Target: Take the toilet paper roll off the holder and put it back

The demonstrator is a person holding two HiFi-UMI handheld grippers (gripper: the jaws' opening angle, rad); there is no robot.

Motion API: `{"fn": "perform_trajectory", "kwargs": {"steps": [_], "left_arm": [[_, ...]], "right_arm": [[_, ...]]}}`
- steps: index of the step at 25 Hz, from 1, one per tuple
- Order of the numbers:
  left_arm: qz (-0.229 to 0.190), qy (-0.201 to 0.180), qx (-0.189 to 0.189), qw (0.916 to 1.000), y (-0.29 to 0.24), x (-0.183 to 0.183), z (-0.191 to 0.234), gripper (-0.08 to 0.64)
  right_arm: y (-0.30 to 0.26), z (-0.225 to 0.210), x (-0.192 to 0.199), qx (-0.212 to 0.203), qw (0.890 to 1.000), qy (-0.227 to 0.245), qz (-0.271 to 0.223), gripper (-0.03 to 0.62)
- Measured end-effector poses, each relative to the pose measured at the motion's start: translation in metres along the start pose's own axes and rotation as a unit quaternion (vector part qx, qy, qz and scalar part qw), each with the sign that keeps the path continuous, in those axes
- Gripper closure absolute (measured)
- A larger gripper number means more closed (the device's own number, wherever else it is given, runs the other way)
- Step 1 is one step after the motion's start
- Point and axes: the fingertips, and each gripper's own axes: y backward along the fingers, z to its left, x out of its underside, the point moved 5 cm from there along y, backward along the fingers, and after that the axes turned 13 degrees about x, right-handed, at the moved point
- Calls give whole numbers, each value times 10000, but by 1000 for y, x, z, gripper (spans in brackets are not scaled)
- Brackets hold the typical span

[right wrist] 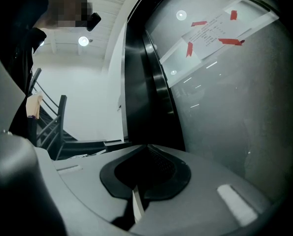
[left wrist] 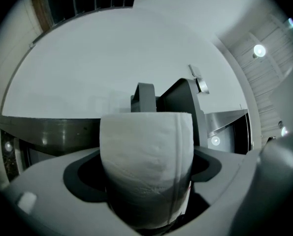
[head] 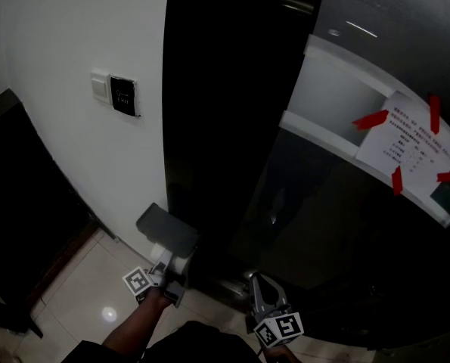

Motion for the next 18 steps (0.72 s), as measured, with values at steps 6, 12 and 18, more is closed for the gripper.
{"fn": "perform_trajectory", "kwargs": {"steps": [6,12,18], "left_arm": [[38,101,54,9999,0,-12,0,91],[144,258,76,9995,3,-22,1,91],[109,159,74,9998,3,-36,2,91]], "right_arm": [[-3,8,3,-58,10000,24,12,578],[-9,22,0,-162,9998,105,38,578],[-9,23,0,-151,9998,147,44,578]]}}
